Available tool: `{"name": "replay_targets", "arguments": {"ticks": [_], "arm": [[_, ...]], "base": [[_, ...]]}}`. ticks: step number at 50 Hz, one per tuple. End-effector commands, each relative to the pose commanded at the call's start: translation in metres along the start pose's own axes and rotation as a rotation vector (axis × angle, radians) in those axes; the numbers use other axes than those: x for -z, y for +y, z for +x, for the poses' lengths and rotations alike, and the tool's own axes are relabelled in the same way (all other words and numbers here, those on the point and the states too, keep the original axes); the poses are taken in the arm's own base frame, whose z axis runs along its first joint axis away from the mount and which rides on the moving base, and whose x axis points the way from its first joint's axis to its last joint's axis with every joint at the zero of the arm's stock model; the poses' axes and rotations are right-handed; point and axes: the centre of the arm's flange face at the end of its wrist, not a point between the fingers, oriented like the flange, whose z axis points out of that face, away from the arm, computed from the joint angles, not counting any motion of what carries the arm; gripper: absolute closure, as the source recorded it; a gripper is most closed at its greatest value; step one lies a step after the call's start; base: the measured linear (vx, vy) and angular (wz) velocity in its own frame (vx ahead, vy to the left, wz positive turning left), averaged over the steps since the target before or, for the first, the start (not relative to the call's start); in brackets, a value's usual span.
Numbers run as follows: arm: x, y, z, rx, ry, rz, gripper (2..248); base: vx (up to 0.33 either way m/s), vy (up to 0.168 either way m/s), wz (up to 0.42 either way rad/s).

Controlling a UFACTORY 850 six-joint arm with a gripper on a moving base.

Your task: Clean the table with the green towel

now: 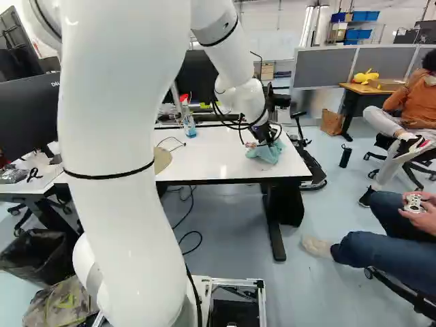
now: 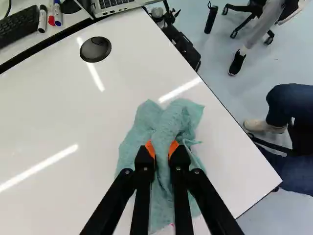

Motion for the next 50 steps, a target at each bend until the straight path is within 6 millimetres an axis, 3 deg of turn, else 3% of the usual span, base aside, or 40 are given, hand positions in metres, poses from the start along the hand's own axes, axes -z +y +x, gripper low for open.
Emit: {"name": "replay_targets", "arguments": {"ticks": [50], "arm": [[0.068, -0.008, -0.007, -0.049, -0.153, 0.029, 203]], "base": [[0.0, 0.0, 0.0]]}}
